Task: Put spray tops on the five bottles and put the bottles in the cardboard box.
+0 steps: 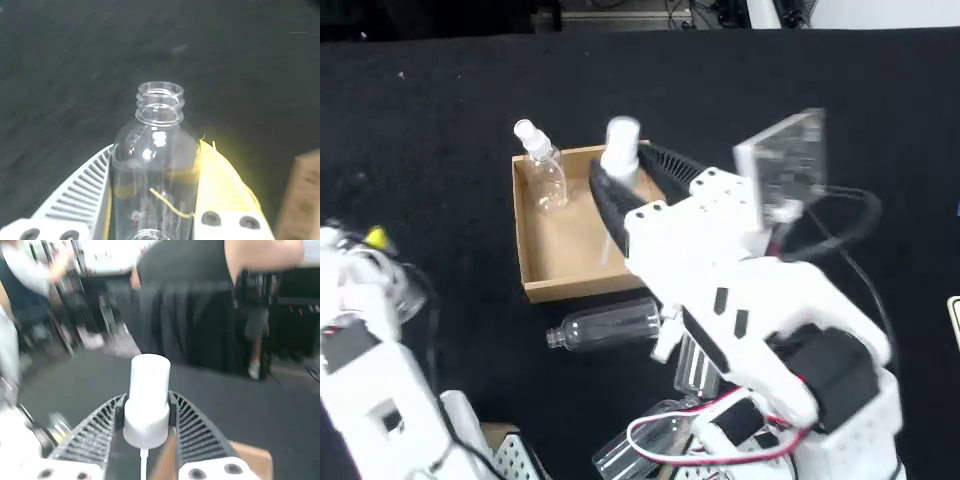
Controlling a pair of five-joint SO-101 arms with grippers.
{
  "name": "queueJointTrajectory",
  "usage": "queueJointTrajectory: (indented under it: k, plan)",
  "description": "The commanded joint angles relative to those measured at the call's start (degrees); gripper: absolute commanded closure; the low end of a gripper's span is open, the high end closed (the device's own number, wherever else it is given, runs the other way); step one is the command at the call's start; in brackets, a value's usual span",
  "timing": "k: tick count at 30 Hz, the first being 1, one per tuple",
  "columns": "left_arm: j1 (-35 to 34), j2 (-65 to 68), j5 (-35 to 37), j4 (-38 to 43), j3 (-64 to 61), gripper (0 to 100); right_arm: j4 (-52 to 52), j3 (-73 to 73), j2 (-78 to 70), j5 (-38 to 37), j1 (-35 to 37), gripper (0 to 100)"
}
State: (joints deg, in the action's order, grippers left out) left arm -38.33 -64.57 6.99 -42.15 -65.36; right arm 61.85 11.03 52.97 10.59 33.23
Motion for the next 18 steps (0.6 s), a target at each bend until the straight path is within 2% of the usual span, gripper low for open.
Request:
queueJointTrajectory:
  k: [1,11,18]
  plan:
    - [11.47,-12.84,0.62,1.23,-4.7,97,-9.14,-4.7,-3.47,4.66,-1.14,98.7]
    - [19.91,-40.7,0.62,0.97,-19.56,97,-24.26,0.48,-5.85,5.01,-1.14,98.7]
    - [26.07,-38.51,0.62,1.05,-18.59,97,-30.95,4.97,-5.67,5.01,-1.05,98.7]
